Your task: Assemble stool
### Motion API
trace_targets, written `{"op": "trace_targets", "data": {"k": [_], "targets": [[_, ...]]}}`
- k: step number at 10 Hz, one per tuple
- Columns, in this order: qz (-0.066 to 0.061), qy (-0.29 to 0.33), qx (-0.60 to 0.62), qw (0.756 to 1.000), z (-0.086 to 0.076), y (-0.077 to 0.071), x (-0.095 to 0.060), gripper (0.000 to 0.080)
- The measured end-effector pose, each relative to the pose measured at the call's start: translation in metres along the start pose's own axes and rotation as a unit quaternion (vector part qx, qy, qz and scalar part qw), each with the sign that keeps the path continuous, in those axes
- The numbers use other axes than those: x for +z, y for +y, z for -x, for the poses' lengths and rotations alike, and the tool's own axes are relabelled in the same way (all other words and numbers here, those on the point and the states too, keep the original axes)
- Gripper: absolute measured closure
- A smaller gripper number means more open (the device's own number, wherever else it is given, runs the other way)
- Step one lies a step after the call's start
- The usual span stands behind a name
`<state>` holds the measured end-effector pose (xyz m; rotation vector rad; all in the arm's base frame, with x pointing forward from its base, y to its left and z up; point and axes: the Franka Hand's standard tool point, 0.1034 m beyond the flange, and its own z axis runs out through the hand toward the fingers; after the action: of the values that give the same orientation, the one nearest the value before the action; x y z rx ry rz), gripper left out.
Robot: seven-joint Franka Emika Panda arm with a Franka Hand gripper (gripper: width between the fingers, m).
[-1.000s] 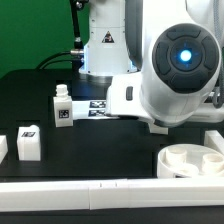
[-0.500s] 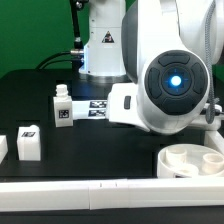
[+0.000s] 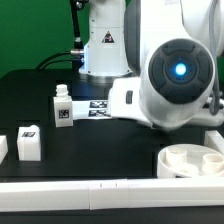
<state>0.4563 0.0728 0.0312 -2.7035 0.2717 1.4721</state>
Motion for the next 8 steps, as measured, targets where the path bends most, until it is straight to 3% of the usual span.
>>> {"op": "trace_targets", "data": {"k": [1, 2, 3, 4, 5, 6, 7, 8], "targets": [[-0.001, 0.022, -0.009, 1.0, 0.005, 0.0, -0.023, 0.0478], [0.0, 0.098, -0.022, 0.995, 0.011, -0.006, -0.053, 0.0478], [-0.006, 0.145, -0.023, 0.989, 0.018, -0.007, -0.049, 0.0478], [-0.007, 0.154, -0.021, 0.988, 0.019, -0.004, -0.041, 0.0478], [-0.011, 0.187, -0.023, 0.982, 0.012, -0.008, -0.049, 0.0478], [-0.013, 0.213, -0.033, 0.976, 0.016, -0.009, -0.059, 0.0476], [-0.018, 0.254, -0.057, 0.965, 0.028, -0.007, -0.094, 0.0476], [-0.025, 0.305, -0.069, 0.949, 0.031, -0.005, -0.118, 0.0476]]}}
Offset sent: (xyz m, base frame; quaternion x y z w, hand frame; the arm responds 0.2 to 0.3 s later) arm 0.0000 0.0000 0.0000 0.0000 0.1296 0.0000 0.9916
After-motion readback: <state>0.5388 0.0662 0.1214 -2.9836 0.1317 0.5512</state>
